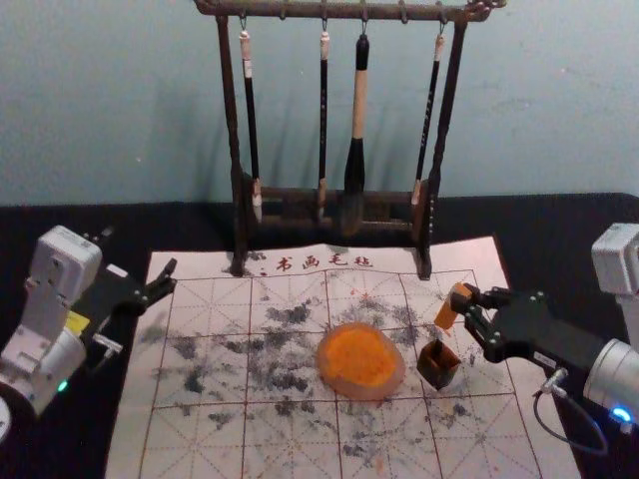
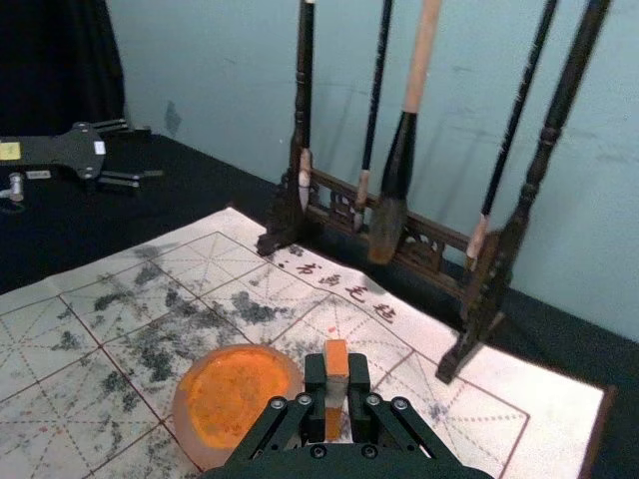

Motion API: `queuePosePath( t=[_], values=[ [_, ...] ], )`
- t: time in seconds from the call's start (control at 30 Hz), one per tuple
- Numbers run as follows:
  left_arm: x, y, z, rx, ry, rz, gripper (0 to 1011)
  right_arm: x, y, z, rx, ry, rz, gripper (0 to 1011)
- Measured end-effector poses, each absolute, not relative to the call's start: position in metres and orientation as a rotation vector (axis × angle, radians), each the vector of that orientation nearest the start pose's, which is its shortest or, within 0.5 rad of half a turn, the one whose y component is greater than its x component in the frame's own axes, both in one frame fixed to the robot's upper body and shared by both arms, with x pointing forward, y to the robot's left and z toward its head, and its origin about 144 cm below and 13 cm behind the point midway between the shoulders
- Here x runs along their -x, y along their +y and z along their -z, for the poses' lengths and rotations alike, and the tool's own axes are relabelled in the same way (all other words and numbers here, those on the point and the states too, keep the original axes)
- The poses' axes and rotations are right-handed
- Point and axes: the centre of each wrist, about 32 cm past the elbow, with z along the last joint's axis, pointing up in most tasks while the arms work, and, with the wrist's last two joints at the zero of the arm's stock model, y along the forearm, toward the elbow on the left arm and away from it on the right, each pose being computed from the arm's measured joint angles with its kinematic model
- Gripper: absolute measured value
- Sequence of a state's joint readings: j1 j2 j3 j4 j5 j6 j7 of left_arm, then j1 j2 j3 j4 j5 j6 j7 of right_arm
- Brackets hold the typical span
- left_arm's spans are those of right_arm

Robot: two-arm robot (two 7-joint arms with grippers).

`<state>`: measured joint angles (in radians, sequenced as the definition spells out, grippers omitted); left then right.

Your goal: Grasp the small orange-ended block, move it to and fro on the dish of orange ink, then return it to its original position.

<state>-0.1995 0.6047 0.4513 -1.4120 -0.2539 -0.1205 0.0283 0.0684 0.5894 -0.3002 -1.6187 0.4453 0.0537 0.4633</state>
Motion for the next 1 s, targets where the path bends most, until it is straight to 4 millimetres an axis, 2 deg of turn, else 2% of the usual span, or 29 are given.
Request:
queuePosePath(
  t=[0.4,1.0],
  values=[
    [-0.489,0.310,-1.140,-0.304,-0.285,-1.248,1001,-0.475,-0.290,-1.188,0.240,-0.074,0.729,83],
    [-0.489,0.310,-1.140,-0.304,-0.285,-1.248,1002,-0.490,-0.263,-1.186,0.353,-0.124,0.604,83]
  ],
)
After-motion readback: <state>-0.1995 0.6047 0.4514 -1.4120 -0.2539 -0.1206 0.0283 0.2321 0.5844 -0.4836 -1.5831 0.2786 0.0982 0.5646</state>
